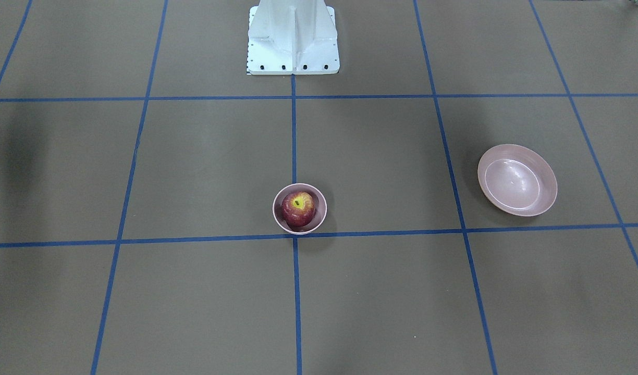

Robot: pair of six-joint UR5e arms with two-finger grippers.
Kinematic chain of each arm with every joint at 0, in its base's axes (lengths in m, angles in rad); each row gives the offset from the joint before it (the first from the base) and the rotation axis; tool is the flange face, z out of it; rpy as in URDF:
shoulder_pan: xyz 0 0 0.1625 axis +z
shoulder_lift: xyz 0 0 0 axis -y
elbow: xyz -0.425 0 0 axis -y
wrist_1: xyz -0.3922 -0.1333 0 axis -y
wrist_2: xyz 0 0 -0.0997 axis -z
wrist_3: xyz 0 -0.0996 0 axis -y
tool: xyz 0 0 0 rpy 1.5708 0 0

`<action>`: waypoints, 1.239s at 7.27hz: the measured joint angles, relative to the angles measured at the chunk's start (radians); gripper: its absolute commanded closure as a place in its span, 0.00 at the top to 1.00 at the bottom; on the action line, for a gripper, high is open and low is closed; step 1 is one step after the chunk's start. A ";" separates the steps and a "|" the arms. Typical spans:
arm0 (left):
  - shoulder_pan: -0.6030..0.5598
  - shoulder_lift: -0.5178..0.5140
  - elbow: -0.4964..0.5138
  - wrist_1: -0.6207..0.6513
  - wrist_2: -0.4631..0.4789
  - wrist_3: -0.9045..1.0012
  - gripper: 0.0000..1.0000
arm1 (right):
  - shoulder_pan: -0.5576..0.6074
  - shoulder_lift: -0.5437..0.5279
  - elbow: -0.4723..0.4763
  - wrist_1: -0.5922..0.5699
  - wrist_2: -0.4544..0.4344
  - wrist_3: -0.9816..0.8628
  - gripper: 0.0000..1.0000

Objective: Move apple from plate to bowl

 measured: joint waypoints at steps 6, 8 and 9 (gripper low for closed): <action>-0.057 0.120 0.017 -0.080 0.055 0.037 0.99 | 0.132 -0.106 0.003 0.010 0.011 -0.007 1.00; -0.057 0.120 0.017 -0.078 0.069 0.034 0.99 | 0.166 -0.153 0.023 0.013 0.023 -0.008 1.00; -0.057 0.119 0.017 -0.077 0.078 0.033 0.99 | 0.170 -0.161 0.028 0.013 0.027 -0.008 1.00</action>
